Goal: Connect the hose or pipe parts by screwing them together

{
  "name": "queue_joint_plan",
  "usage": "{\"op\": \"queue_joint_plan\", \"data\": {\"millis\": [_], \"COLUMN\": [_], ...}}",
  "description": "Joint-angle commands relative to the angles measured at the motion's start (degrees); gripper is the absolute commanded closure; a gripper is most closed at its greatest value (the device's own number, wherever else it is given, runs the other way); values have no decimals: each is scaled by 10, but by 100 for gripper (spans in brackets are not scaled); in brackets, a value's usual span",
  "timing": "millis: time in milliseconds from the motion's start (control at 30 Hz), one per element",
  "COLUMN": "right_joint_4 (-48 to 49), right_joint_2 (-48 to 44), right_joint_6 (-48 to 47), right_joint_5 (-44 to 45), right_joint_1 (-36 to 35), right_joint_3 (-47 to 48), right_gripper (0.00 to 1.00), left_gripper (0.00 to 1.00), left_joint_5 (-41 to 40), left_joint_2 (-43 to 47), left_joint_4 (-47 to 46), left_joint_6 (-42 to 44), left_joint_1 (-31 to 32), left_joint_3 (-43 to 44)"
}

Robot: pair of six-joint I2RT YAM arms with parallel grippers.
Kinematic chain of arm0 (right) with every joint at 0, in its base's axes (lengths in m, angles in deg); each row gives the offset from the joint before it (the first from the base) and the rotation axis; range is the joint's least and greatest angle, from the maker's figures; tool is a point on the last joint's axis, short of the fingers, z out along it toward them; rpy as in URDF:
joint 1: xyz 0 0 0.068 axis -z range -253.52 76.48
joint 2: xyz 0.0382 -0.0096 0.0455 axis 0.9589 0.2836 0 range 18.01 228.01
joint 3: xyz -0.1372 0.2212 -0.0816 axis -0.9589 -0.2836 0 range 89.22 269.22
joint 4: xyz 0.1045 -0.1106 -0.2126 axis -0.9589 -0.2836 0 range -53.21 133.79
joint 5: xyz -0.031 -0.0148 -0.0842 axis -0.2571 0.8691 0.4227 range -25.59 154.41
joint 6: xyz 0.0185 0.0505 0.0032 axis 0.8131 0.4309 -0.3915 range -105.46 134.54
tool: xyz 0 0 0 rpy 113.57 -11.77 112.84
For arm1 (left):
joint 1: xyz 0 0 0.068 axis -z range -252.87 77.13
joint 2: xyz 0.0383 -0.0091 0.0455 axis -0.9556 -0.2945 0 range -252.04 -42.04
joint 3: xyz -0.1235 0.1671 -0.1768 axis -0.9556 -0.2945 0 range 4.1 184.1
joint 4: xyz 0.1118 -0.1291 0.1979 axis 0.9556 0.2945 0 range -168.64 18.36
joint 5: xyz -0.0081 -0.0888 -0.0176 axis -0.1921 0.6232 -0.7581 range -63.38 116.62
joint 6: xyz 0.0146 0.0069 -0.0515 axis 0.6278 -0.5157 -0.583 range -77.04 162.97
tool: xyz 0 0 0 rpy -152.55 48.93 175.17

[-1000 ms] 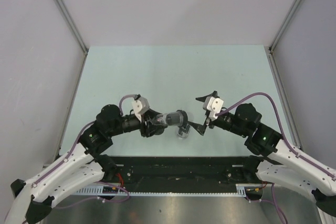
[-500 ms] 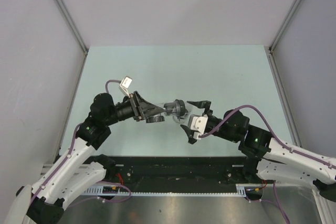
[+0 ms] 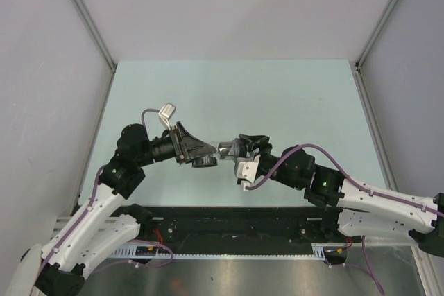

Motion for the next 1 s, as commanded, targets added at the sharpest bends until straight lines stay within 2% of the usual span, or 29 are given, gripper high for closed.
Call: {"op": "queue_joint_plan", "data": {"millis": [0, 100, 200, 233, 300, 333, 400, 433, 467, 500, 567, 600, 733, 833, 867, 900, 967], "right_joint_4": [30, 19, -3, -9, -32, -35, -41, -41, -36, -31, -23, -23, 4, 5, -13, -33, -64], "right_joint_2": [2, -1, -2, 3, 11, 24, 37, 43, 56, 63, 80, 87, 112, 115, 108, 99, 61], "right_joint_6": [-1, 32, 95, 137, 182, 204, 268, 289, 330, 347, 379, 401, 488, 520, 511, 501, 458], "right_joint_5": [-19, -53, -112, -136, -178, -233, -314, -339, -365, -419, -475, -540, -628, -652, -640, -604, -559], "right_joint_1": [-7, -8, -5, 1, 16, 40, 66, 79, 106, 119, 157, 169, 230, 257, 257, 257, 256], "right_joint_3": [18, 19, 21, 23, 29, 29, 29, 29, 28, 30, 30, 30, 32, 33, 32, 32, 32], "right_gripper": [51, 63, 66, 66, 66, 66, 68, 69, 69, 70, 70, 70, 69, 67, 64, 53, 40], "left_gripper": [100, 100, 100, 100, 100, 100, 100, 100, 100, 100, 100, 100, 100, 100, 100, 100, 100], "left_joint_5": [36, 38, 32, 16, -3, -7, 28, 32, 59, 73, 94, 98, 112, 105, 102, 102, 95], "left_joint_2": [-1, -14, -21, -14, -2, 9, 18, 22, 26, 27, 25, 23, 18, 10, 9, 8, 2], "left_joint_4": [-40, -40, -40, -40, -41, -41, -41, -41, -42, -42, -41, -41, -42, -41, -41, -41, -43], "left_joint_6": [3, 68, 179, 255, 344, 442, 539, 616, 649, 731, 800, 854, 958, 974, 972, 964, 948], "left_joint_1": [-3, -2, 1, 6, 19, 31, 33, 34, 35, 36, 47, 51, 63, 63, 63, 63, 63], "left_joint_3": [11, 16, 25, 25, 19, 16, 3, -1, -6, -14, -21, -25, -36, -37, -37, -36, -34]}}
